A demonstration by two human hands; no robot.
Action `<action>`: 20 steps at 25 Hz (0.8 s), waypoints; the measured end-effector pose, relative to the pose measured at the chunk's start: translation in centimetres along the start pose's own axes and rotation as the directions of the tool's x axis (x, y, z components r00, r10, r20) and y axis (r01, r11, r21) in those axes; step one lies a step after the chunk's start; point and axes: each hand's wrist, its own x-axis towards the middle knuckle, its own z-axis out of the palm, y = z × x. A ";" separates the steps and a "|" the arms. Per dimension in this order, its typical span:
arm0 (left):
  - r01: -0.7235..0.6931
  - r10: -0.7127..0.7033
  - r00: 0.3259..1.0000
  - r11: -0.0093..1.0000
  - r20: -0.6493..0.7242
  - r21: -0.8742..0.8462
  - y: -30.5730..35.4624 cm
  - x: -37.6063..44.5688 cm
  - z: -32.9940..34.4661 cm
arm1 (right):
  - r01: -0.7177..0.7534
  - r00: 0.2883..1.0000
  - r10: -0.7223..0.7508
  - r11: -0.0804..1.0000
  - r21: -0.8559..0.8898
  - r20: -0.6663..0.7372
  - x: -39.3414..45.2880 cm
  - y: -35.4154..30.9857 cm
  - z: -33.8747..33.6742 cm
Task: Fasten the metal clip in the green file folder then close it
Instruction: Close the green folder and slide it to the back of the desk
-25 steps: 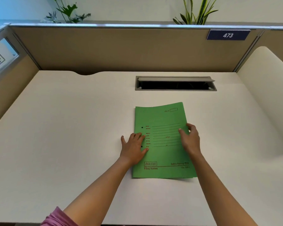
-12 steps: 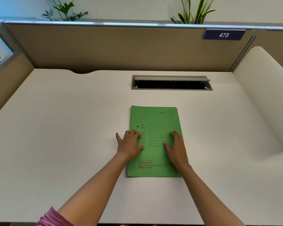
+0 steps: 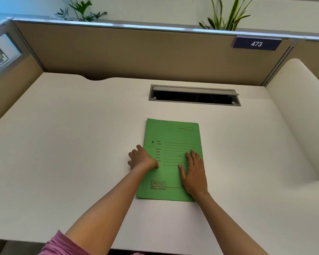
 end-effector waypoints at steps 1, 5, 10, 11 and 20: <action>0.046 -0.045 0.999 0.997 0.013 -0.056 0.0 0.3 -0.1 | 0.004 1.000 -0.004 1.000 0.004 0.004 0.0 0.0 0.0; 0.136 -0.110 0.990 0.915 0.088 -0.379 -0.4 1.1 -0.7 | 0.017 1.000 -0.017 0.999 0.032 0.021 0.2 0.4 -0.1; 0.125 -0.043 0.988 0.785 0.148 -0.606 -1.2 0.8 -0.4 | 0.011 1.000 -0.011 0.999 0.050 0.005 0.0 0.6 -0.4; 0.121 -0.018 0.987 0.745 0.162 -0.656 -1.2 0.5 -0.2 | 0.009 1.000 -0.009 0.998 0.057 0.007 0.0 0.6 -0.4; 0.084 0.091 0.983 0.542 0.157 -0.836 -2.1 -1.1 0.1 | -0.155 0.977 0.196 0.925 0.346 -0.086 0.8 0.7 -2.3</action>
